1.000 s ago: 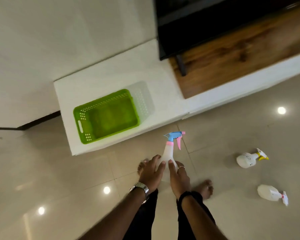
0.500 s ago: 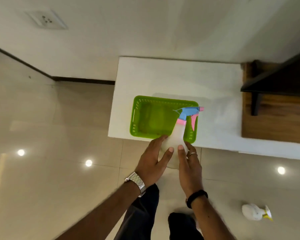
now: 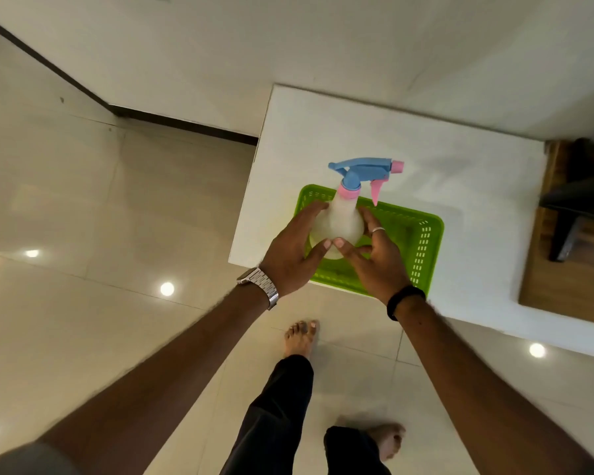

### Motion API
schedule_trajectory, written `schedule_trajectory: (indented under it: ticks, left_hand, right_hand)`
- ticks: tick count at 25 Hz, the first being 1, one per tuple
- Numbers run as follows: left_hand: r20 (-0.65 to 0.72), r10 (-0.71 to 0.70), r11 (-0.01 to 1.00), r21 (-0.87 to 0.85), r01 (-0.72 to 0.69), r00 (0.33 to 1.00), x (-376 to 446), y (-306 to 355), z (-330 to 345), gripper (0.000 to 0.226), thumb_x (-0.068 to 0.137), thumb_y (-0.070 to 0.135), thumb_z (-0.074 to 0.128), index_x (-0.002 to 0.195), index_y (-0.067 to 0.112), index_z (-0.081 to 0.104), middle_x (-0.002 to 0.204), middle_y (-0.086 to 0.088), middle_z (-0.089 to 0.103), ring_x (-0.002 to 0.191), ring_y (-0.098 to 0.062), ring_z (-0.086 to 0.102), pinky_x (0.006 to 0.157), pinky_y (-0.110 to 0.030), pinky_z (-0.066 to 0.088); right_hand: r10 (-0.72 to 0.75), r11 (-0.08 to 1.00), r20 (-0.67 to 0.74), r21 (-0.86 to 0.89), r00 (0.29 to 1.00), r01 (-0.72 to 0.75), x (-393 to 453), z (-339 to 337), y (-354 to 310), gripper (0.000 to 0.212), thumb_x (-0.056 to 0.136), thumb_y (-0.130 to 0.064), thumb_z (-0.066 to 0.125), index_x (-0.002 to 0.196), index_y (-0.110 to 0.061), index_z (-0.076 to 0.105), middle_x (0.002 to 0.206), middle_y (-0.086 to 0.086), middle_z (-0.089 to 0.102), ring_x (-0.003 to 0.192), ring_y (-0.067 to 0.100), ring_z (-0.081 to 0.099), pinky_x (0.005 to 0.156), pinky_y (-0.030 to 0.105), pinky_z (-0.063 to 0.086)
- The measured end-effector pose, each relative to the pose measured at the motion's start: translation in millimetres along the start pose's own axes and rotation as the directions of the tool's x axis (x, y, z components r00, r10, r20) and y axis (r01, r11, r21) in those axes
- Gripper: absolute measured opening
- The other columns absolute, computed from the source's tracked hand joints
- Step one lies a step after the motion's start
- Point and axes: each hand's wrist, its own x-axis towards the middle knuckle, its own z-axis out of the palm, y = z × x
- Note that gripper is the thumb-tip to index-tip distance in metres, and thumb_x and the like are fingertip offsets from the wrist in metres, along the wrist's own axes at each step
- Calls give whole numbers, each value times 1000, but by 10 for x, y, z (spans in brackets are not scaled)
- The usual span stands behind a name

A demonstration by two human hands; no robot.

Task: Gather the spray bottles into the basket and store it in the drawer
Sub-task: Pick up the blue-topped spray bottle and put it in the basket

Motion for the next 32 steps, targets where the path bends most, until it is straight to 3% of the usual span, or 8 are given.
schedule_trajectory:
  ticks: [2, 8, 12, 18, 22, 25, 28, 32]
  left_hand:
    - [1, -9, 998, 59, 9, 1000, 95, -98, 41, 62, 94, 18, 59, 151, 13, 33, 155, -5, 42, 136, -22, 49, 106, -41, 49]
    - [-13, 51, 918, 395, -42, 999, 216, -116, 164, 63, 88, 8, 54, 149, 7, 39, 155, -13, 41, 138, -32, 43, 106, -42, 45]
    - [-136, 56, 800, 599, 38, 989, 170, -85, 190, 55, 86, 20, 58, 139, 6, 51, 146, -13, 50, 130, -35, 48, 83, -44, 45]
    - [-91, -8, 844, 534, 56, 996, 54, -165, 262, 73, 87, 20, 56, 154, 7, 29, 164, -13, 24, 146, -34, 29, 98, -47, 45]
    - [-77, 3, 861, 508, 37, 997, -44, -158, 228, 75, 88, 23, 56, 155, 5, 28, 165, -15, 22, 149, -36, 26, 109, -49, 41]
    - [-129, 86, 887, 461, -17, 988, -240, -181, 214, 69, 91, 24, 58, 153, 7, 34, 161, -15, 31, 145, -35, 34, 111, -45, 36]
    - [-138, 155, 915, 393, -90, 978, -496, -133, 286, 52, 95, 22, 58, 144, 12, 47, 144, -9, 51, 131, -27, 49, 106, -43, 44]
    - [31, 217, 925, 313, -216, 976, -637, 74, 612, 33, 98, 22, 53, 131, 18, 55, 123, 3, 61, 108, -16, 59, 90, -37, 51]
  right_hand:
    - [1, 999, 19, -36, 1000, 0, 169, 61, 87, 78, 78, -62, 69, 146, -47, 34, 117, -44, 55, 111, -3, 62, 85, 18, 53]
    - [-35, 989, -53, -144, 998, 27, 342, 273, 398, 68, 85, -46, 76, 139, -14, 51, 120, -8, 62, 106, 19, 65, 90, 34, 56]
    - [-62, 989, -108, -140, 992, 47, 387, 375, 424, 71, 86, -35, 77, 144, -8, 47, 131, 1, 59, 113, 17, 60, 85, 3, 45]
    - [-75, 990, -151, -130, 986, 55, 439, 457, 362, 68, 87, -25, 78, 143, -7, 45, 139, 13, 57, 128, 27, 57, 105, 43, 51]
    - [-85, 986, -180, -156, 980, 57, 320, 414, 275, 70, 88, -29, 77, 145, -5, 44, 141, 15, 54, 132, 29, 53, 109, 43, 46]
    - [-75, 940, -184, -342, 980, 7, 38, 338, 224, 71, 96, -39, 64, 153, -7, 36, 155, 13, 45, 145, 29, 40, 115, 47, 36]
    - [-115, 850, -147, -526, 982, 21, -348, 219, 242, 70, 99, -42, 52, 158, -11, 31, 163, 11, 34, 154, 28, 24, 119, 51, 22]
    - [-139, 759, -85, -649, 987, 51, -822, -22, 465, 67, 101, -44, 44, 160, -17, 26, 168, 5, 24, 158, 24, 11, 121, 53, 14]
